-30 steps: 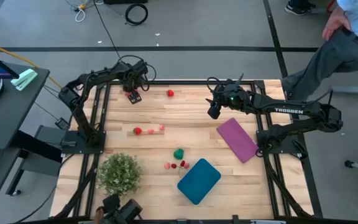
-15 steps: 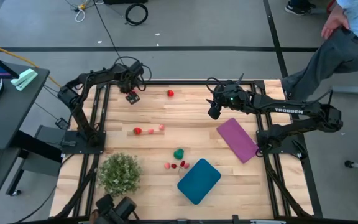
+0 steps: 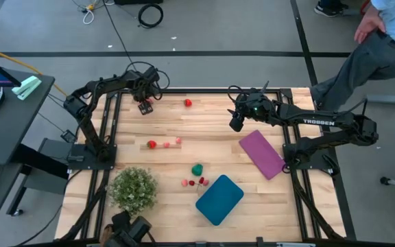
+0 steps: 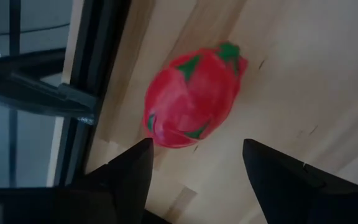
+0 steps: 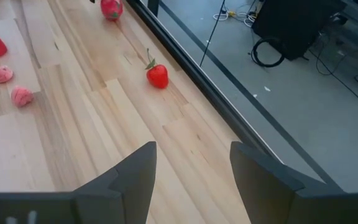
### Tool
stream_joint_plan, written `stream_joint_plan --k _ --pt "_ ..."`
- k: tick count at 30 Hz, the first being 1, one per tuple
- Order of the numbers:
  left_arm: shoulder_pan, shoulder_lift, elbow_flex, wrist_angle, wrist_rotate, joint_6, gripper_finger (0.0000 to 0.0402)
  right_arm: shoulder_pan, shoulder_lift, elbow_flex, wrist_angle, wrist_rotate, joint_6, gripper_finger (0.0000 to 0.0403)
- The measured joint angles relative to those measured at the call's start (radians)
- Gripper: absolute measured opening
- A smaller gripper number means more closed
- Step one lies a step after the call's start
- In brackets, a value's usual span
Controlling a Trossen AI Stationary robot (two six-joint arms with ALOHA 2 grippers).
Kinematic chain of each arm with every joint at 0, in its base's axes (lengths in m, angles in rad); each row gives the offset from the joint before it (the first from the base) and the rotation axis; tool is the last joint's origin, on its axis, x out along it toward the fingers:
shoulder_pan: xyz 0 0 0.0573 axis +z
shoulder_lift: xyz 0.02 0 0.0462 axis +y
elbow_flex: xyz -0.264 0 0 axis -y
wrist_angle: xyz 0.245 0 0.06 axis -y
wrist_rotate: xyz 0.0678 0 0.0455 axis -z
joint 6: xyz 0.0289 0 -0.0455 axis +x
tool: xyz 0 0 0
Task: Pick and placing Produce into tupperware
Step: Put the pink dragon fruit into the blue bin
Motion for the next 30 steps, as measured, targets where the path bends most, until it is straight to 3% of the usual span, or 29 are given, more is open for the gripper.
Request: stream_joint_plan --k 13,21,30 --pt "0.001 0.000 0.000 0.037 -0.001 0.099 0.0281 0.000 0.000 0.000 0.000 0.000 0.000 0.0214" --pt "0.003 0.000 -0.036 0.049 0.036 0.062 0.0282 0.000 0.000 0.000 0.000 0.000 0.000 0.0214" --pt "0.003 0.000 -0.077 0.175 0.034 0.039 0.0282 0.000 0.000 0.000 0.001 0.000 0.000 0.0214"
